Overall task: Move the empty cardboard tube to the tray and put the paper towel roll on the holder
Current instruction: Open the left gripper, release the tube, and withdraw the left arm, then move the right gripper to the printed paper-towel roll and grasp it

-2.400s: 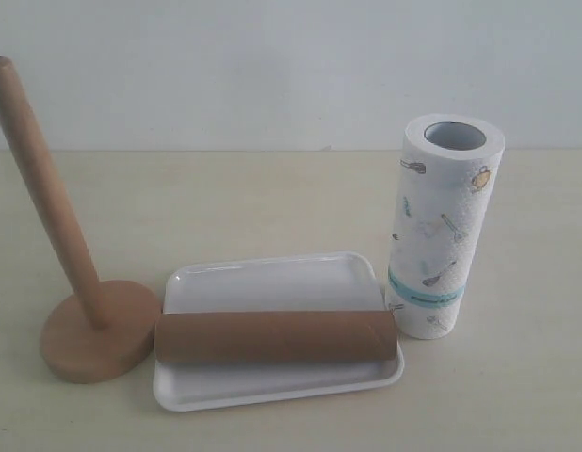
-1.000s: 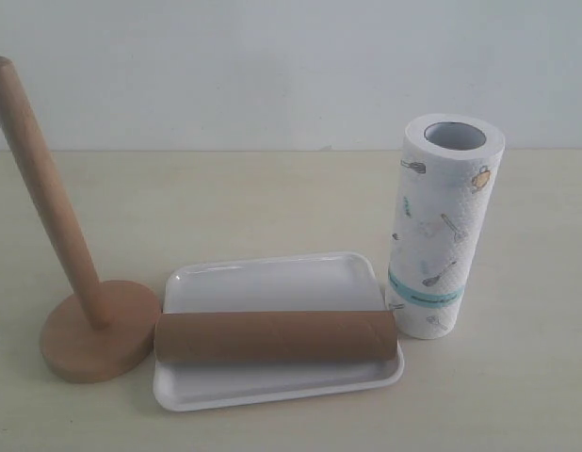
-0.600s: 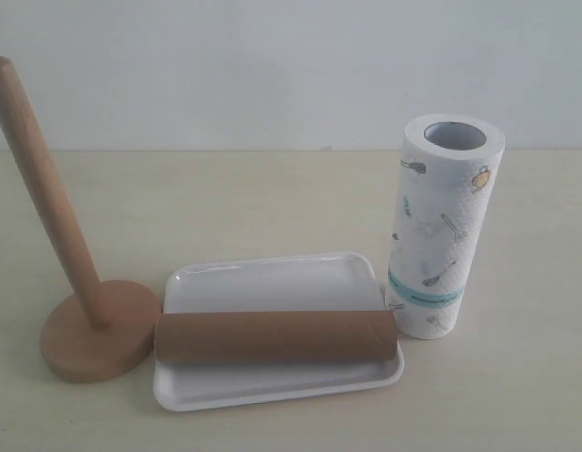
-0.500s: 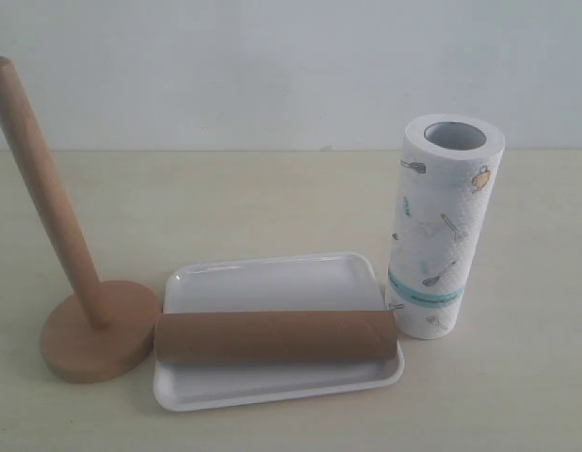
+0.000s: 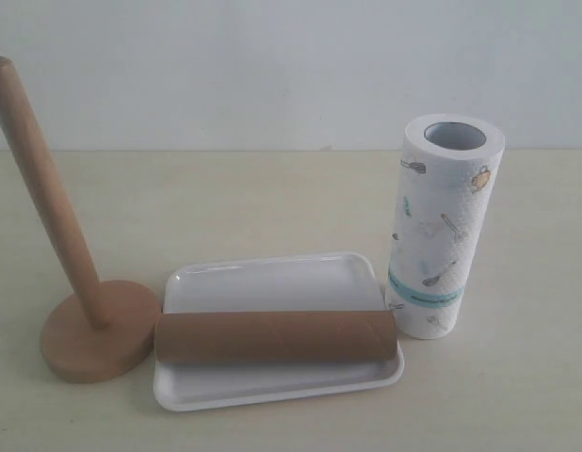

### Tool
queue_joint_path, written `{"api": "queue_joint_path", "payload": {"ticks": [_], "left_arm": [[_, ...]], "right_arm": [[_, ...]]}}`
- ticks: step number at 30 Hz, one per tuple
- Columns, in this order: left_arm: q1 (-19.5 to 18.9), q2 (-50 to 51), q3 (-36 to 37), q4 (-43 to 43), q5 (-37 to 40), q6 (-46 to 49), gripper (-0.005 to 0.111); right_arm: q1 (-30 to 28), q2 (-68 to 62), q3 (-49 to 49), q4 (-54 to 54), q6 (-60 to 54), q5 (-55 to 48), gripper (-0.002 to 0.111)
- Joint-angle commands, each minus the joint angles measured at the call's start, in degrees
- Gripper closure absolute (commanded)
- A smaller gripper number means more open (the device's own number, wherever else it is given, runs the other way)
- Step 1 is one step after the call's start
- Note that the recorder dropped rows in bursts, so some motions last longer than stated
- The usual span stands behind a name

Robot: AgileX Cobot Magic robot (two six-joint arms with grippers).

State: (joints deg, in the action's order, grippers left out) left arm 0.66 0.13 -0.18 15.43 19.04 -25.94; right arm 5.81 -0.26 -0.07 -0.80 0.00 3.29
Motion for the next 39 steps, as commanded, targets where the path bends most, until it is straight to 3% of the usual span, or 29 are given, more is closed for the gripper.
{"api": "queue_joint_path", "payload": {"ticks": [1,8,14,23,27,33,39], "left_arm": [[-0.15,-0.13,0.18,0.29,0.08,0.27,0.102],[-0.15,-0.13,0.18,0.29,0.08,0.27,0.102],[-0.15,-0.13,0.18,0.29,0.08,0.27,0.102],[-0.15,-0.13,0.18,0.29,0.08,0.27,0.102],[-0.15,-0.13,0.18,0.29,0.08,0.27,0.102],[-0.15,-0.13,0.18,0.29,0.08,0.27,0.102],[-0.15,-0.13,0.18,0.29,0.08,0.27,0.102]], "right_arm": [[-0.12,0.26,0.07,0.47,0.00,15.40,0.107],[-0.12,-0.16,0.07,0.47,8.05,41.02,0.107],[-0.12,-13.27,11.75,2.40,11.21,32.53,0.107],[-0.12,-39.30,15.44,31.77,38.37,27.47,0.107],[-0.12,-48.00,13.61,42.78,42.27,28.97,0.107],[-0.12,-57.07,10.77,42.71,43.80,32.95,0.107],[-0.12,-58.30,10.77,42.71,45.48,33.36,0.107]]}}
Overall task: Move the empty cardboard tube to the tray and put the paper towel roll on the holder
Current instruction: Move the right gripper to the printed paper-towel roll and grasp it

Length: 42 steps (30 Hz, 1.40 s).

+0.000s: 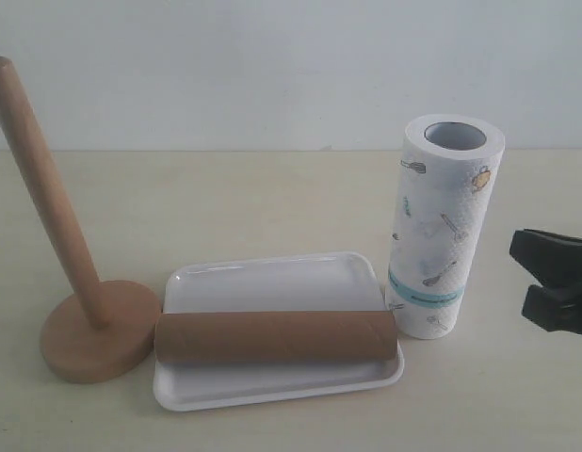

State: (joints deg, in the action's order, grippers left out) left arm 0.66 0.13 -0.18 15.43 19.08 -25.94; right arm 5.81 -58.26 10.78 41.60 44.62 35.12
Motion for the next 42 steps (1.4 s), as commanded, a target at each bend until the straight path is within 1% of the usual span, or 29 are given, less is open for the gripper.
{"api": "queue_joint_path", "payload": {"ticks": [1,7,8,9,10,11,14,15,18,22,27,30,31,33,36,42], "left_arm": [[-0.15,-0.13,0.18,0.29,0.04,0.27,0.102],[-0.15,-0.13,0.18,0.29,0.04,0.27,0.102],[-0.15,-0.13,0.18,0.29,0.04,0.27,0.102],[-0.15,-0.13,0.18,0.29,0.04,0.27,0.102],[-0.15,-0.13,0.18,0.29,0.04,0.27,0.102],[-0.15,-0.13,0.18,0.29,0.04,0.27,0.102],[-0.15,-0.13,0.18,0.29,0.04,0.27,0.102],[-0.15,-0.13,0.18,0.29,0.04,0.27,0.102],[-0.15,-0.13,0.18,0.29,0.04,0.27,0.102],[-0.15,-0.13,0.18,0.29,0.04,0.27,0.102],[-0.15,-0.13,0.18,0.29,0.04,0.27,0.102],[-0.15,-0.13,0.18,0.29,0.04,0.27,0.102],[-0.15,-0.13,0.18,0.29,0.04,0.27,0.102],[-0.15,-0.13,0.18,0.29,0.04,0.27,0.102],[-0.15,-0.13,0.18,0.29,0.04,0.27,0.102],[-0.15,-0.13,0.18,0.29,0.04,0.27,0.102]], "right_arm": [[-0.12,-0.31,-0.08,0.66,0.86,1.51,0.107],[-0.12,-0.31,-0.08,1.19,0.62,2.26,0.107],[-0.12,-0.31,-0.08,1.19,0.62,2.57,0.103],[-0.12,-0.31,-0.08,1.19,0.62,2.80,0.095],[-0.12,-0.31,-0.08,1.06,0.62,3.04,0.083],[-0.12,-0.31,-0.08,1.04,0.62,3.01,0.067],[-0.12,-0.31,-0.08,1.04,0.07,3.06,0.002],[-0.12,-0.32,-0.08,1.04,-0.59,3.06,0.004],[-0.12,-0.57,-0.08,1.04,-3.62,3.81,0.005],[-0.12,-2.96,-0.08,0.81,-9.28,9.63,0.005],[-0.12,-8.71,0.19,-3.90,-17.01,13.63,0.005],[-0.12,-13.16,0.19,-5.19,-20.42,19.43,0.005],[-0.12,-15.26,0.42,-5.60,-21.23,22.82,0.005],[-0.12,-18.36,1.09,-6.46,-22.81,25.84,0.005],[-0.12,-22.78,3.26,-8.13,-25.29,26.27,0.005],[0.04,-30.94,7.92,-7.88,-25.69,27.16,0.005]]}}
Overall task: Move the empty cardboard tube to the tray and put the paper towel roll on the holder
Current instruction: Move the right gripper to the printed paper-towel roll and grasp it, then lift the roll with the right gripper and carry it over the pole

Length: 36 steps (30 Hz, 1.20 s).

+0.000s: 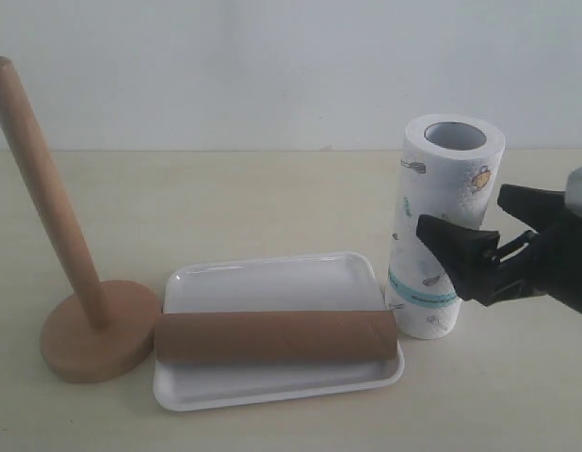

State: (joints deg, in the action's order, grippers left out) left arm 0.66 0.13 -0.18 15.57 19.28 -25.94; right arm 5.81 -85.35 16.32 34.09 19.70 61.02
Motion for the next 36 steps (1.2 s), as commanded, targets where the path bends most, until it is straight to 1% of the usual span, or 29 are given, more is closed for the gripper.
{"api": "queue_joint_path", "payload": {"ticks": [1,5,9,11,12,13,14,15,18,19,21,27,31,36], "left_arm": [[-0.15,-0.13,0.18,0.15,-0.16,0.27,0.102],[-0.15,-0.13,0.18,0.15,-0.16,0.27,0.102],[-0.15,-0.13,0.18,0.15,-0.16,0.27,0.102],[-0.15,-0.13,0.18,0.15,-0.16,0.27,0.102],[-0.15,-0.13,0.18,0.15,-0.16,0.27,0.102],[-0.15,-0.13,0.18,0.15,-0.16,0.27,0.102],[-0.15,-0.13,0.18,0.15,-0.16,0.27,0.102],[-0.15,-0.13,0.18,0.15,-0.16,0.27,0.102],[-0.15,-0.13,0.18,0.15,-0.16,0.27,0.102],[-0.15,-0.13,0.18,0.15,-0.16,0.27,0.102],[-0.15,-0.13,0.18,0.15,-0.16,0.27,0.102],[-0.15,-0.13,0.18,0.15,-0.16,0.27,0.102],[-0.15,-0.13,0.18,0.15,-0.16,0.27,0.102],[-0.15,-0.13,0.18,0.15,-0.16,0.27,0.102]], "right_arm": [[0.04,-5.32,3.26,-0.37,-0.77,1.66,0.005],[0.04,-9.12,5.22,0.93,-0.18,4.11,0.005],[0.04,-11.43,6.81,0.92,-0.18,3.86,0.005],[0.04,-12.41,7.32,1.23,-0.18,3.86,0.009],[0.04,-12.62,7.29,1.23,-0.18,4.38,0.015],[0.04,-12.65,7.29,1.23,-0.18,4.38,0.024],[0.04,-12.65,7.29,1.23,-0.38,4.38,0.034],[0.04,-12.65,7.29,1.23,-0.33,4.38,0.047],[0.04,-12.65,7.29,1.23,-0.33,4.29,0.091],[0.04,-12.65,7.29,1.23,-0.33,4.29,0.109],[0.04,-12.65,7.29,0.99,-0.02,4.29,0.107],[0.04,-12.52,7.29,0.99,0.59,4.92,0.107],[0.04,-12.41,7.29,0.99,1.39,8.95,0.107],[0.04,-10.18,8.48,1.55,2.53,8.95,0.107]]}}
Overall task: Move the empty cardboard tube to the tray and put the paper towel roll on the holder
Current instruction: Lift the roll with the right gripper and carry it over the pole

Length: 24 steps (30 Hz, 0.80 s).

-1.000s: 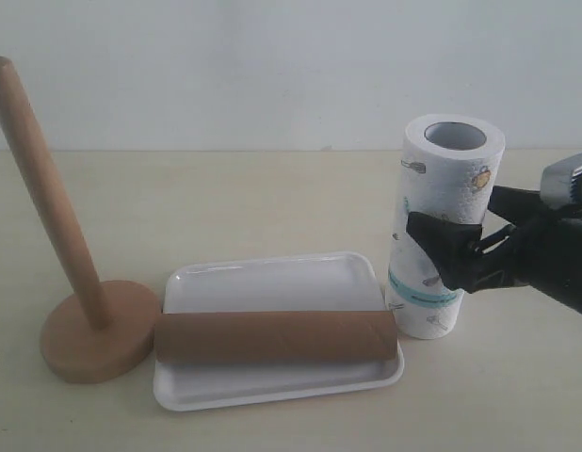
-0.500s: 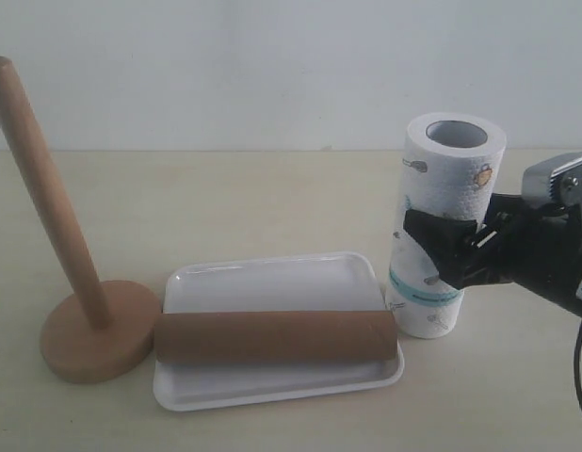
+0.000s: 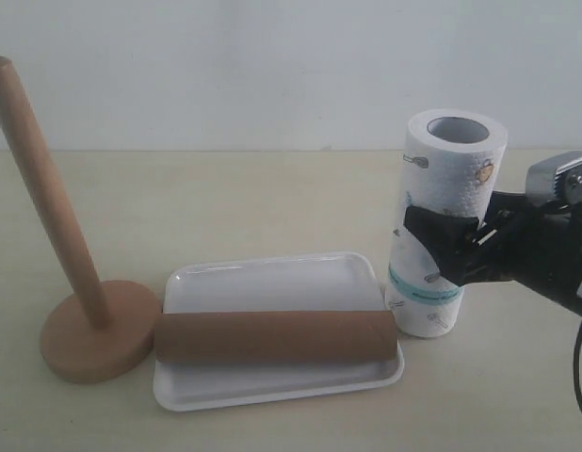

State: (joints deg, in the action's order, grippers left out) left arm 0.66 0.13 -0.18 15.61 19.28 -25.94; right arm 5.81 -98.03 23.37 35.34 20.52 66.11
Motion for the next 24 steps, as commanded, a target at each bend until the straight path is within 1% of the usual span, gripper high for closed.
{"api": "queue_joint_path", "payload": {"ticks": [1,5,8,9,11,14,16,19,20,24], "left_arm": [[-0.15,-0.13,0.18,0.11,-0.16,0.27,0.102],[-0.15,-0.13,0.18,0.11,-0.16,0.27,0.102],[-0.15,-0.13,0.18,0.11,-0.16,0.27,0.102],[-0.15,-0.13,0.18,0.11,-0.16,0.27,0.102],[-0.15,-0.13,0.18,0.11,-0.16,0.27,0.102],[-0.15,-0.13,0.18,0.11,-0.16,0.27,0.102],[-0.15,-0.13,0.18,0.11,-0.16,0.27,0.102],[-0.15,-0.13,0.18,0.11,-0.16,0.27,0.102],[-0.15,-0.13,0.18,0.11,-0.16,0.27,0.102],[-0.15,-0.13,0.18,0.11,-0.16,0.27,0.102]], "right_arm": [[0.04,3.61,2.05,0.89,2.04,3.85,0.107],[0.04,9.78,5.80,4.02,6.24,2.63,0.107],[0.04,15.73,10.29,7.72,11.78,-5.52,0.107],[0.04,17.84,12.18,9.31,14.44,-8.51,0.107],[0.04,21.70,15.52,11.87,20.80,-11.35,0.107],[0.59,26.18,21.30,16.18,30.02,-10.43,0.107],[2.72,28.48,25.47,18.97,33.06,-12.37,0.107],[8.55,31.02,32.78,24.64,36.16,-22.91,0.107],[11.75,31.30,35.74,26.20,37.25,-28.02,0.107],[21.98,31.26,43.82,28.24,38.87,-39.30,0.107]]}}
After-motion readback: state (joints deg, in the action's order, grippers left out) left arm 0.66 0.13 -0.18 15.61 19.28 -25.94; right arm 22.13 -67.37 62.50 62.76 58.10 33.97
